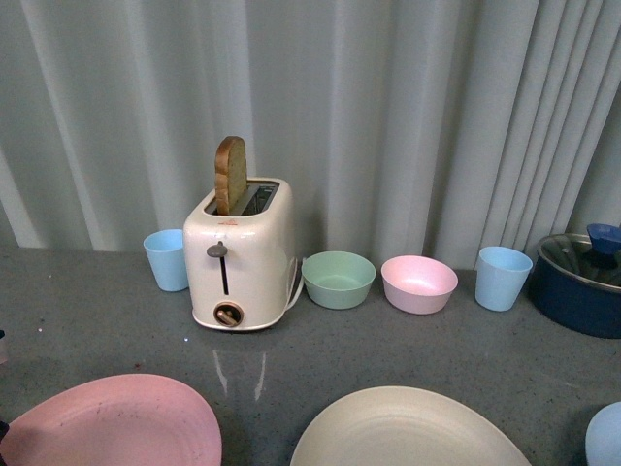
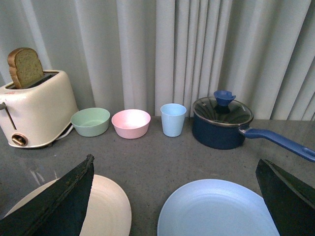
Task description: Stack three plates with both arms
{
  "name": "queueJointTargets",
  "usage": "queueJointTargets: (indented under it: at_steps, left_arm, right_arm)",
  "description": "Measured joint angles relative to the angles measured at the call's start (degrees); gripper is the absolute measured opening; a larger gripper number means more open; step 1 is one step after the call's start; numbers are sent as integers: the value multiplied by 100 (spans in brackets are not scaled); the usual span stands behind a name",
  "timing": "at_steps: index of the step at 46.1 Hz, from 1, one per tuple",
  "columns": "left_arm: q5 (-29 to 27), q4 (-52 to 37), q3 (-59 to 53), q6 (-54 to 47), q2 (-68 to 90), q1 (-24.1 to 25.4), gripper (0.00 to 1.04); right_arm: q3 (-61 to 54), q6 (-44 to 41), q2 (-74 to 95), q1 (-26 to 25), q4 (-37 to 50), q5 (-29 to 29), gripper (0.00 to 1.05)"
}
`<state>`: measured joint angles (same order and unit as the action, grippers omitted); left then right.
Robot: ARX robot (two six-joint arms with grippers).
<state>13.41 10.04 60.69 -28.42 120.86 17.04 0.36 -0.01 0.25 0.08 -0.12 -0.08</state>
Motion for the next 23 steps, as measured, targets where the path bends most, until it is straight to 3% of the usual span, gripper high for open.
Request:
queueJointTargets:
  at_steps: [11,23]
  left_arm:
    - [-50,-61,-4,22,44,-81,97]
    - [-90,-83,-4,63,66,-120,63]
  right_arm:
    - [0,0,0,0,0,2,97]
    - [0,0,0,0,0,0,97]
